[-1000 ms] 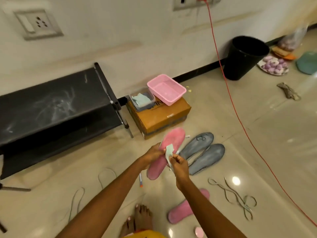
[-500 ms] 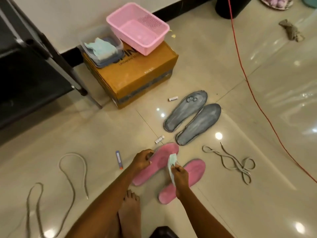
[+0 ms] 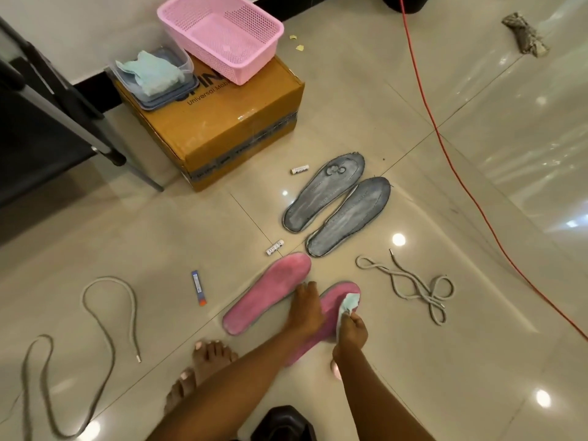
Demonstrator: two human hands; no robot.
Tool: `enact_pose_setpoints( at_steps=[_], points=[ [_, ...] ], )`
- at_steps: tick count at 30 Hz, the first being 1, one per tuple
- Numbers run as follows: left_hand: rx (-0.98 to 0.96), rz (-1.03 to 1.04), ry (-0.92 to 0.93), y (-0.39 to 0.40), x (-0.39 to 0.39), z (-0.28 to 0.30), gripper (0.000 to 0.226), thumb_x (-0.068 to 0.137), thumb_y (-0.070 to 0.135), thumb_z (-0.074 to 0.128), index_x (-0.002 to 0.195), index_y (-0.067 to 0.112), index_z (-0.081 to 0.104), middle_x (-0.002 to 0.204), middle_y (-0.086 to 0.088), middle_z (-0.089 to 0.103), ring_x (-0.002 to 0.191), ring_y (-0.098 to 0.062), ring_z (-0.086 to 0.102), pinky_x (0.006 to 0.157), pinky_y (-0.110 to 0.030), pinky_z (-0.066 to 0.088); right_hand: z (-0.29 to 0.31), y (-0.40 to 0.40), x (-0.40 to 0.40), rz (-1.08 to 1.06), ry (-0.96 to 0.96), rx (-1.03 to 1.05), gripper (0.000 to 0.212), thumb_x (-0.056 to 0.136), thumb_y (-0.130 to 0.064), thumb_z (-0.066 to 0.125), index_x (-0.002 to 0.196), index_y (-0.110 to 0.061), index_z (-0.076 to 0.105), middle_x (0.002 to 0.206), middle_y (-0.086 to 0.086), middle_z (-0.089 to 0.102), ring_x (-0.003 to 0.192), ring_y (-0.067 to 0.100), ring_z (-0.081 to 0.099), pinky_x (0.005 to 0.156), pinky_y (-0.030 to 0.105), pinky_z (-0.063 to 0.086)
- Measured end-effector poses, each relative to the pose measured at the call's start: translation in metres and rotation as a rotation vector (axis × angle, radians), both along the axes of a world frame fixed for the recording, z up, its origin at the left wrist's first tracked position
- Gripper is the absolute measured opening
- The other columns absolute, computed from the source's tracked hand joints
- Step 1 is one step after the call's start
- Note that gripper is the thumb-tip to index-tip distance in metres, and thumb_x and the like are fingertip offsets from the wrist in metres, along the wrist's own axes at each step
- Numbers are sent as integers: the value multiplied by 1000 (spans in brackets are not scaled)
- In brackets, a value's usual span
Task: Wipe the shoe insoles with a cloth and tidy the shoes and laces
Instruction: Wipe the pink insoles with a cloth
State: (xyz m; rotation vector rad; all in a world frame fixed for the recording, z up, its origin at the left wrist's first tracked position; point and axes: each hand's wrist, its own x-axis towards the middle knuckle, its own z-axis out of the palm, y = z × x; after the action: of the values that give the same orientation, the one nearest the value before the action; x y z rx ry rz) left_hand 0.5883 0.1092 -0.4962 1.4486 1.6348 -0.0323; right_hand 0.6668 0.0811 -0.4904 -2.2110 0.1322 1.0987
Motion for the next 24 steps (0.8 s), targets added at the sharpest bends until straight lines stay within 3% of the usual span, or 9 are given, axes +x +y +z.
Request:
enact_pose_setpoints(
  at_steps=[2,4,7,9,11,14,18,21,24],
  points=[
    [-107,146,-95,7,4,0,43,90,15,51,130,5,40,132,-16,46,120,-31,47,101,-37,42,0,3,1,65,0,30,22,91,-9,55,104,7,62,110,22,61,86,25,49,76,31,41],
    [-210,201,-183,14,5,12,41,89,17,55,128,10,44,126,-11,53,116,-28,52,97,-34,44,9,6,1,120,-10,91,14,91,-7,55,93,5,62,91,21,60,78,23,45,68,29,40],
    [-201,252,-337,23,-5,46,15,90,24,57,98,13,52,94,-5,55,93,-22,55,84,-30,45,37,16,-1,165,-29,192,12,91,-10,55,84,-1,59,73,8,51,67,19,44,59,26,39],
    [-198,308,-508,32,-21,79,21,92,27,56,99,7,54,89,-11,56,86,-24,58,77,-35,49,69,28,-3,251,-15,281,11,92,-11,54,86,-4,60,73,3,55,71,19,49,66,29,44],
    [-258,441,-655,41,-39,120,36,94,35,54,116,6,55,105,-15,65,91,-26,64,77,-35,53,110,42,-11,359,26,371,10,92,-11,54,86,-5,60,74,0,55,73,17,50,67,27,46],
    [-384,759,-932,57,-62,194,36,95,36,49,106,6,65,82,-7,71,71,-18,68,63,-28,56,182,63,-31,586,87,513,10,91,-11,56,87,-4,61,77,3,57,69,13,52,56,16,45],
    [-273,874,-1211,64,-94,299,40,97,35,38,106,7,65,93,-12,69,83,-25,66,82,-37,52,287,84,-58,775,183,644,9,93,-15,54,91,-12,63,90,3,64,80,14,60,72,26,53],
    [-137,953,-1416,51,-105,370,41,96,29,36,115,3,62,104,-13,68,91,-27,66,95,-41,45,361,81,-75,960,-46,809,10,93,-11,53,97,-9,62,96,1,58,87,13,56,72,16,47],
    [28,991,-1483,27,-111,421,40,95,30,45,123,6,59,94,-13,69,83,-28,65,86,-43,51,429,73,-87,984,-432,954,13,92,-13,53,101,-8,62,100,-2,47,95,17,52,78,26,43]
  ],
)
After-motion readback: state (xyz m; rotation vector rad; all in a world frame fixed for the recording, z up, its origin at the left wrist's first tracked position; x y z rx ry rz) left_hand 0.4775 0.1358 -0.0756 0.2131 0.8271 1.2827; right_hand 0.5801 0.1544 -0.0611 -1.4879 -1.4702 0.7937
